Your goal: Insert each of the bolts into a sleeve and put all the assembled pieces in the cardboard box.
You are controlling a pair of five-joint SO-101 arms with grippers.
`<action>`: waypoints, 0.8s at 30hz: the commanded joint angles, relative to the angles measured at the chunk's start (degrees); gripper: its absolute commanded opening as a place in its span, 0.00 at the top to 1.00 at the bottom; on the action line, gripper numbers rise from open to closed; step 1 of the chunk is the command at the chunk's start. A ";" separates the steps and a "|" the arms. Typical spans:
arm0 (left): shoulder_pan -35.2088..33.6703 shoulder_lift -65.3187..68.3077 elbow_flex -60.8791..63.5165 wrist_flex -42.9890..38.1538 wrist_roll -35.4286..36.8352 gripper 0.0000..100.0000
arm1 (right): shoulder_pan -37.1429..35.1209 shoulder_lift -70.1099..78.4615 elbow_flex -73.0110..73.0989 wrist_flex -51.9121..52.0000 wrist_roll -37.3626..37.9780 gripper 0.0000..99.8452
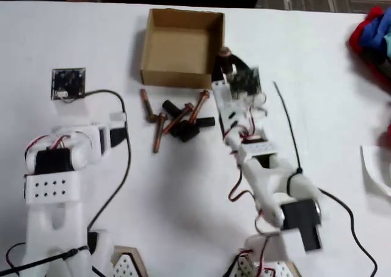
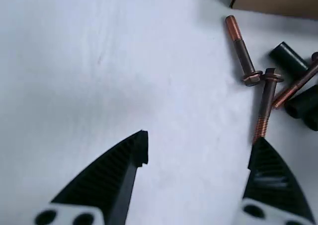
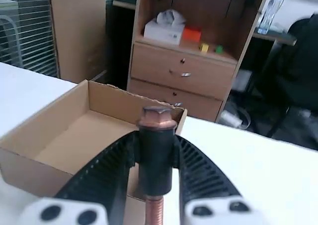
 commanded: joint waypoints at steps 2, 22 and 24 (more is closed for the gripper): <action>-0.70 -1.76 2.68 -9.05 -5.10 0.67 | -1.36 -13.32 -11.96 24.66 -11.87 0.98; -0.26 -1.58 19.91 -33.76 -5.71 0.67 | -4.97 44.88 -109.98 83.56 -16.62 0.98; -0.26 -1.58 20.88 -35.34 -5.80 0.67 | -4.88 52.26 -119.56 86.11 -14.42 0.98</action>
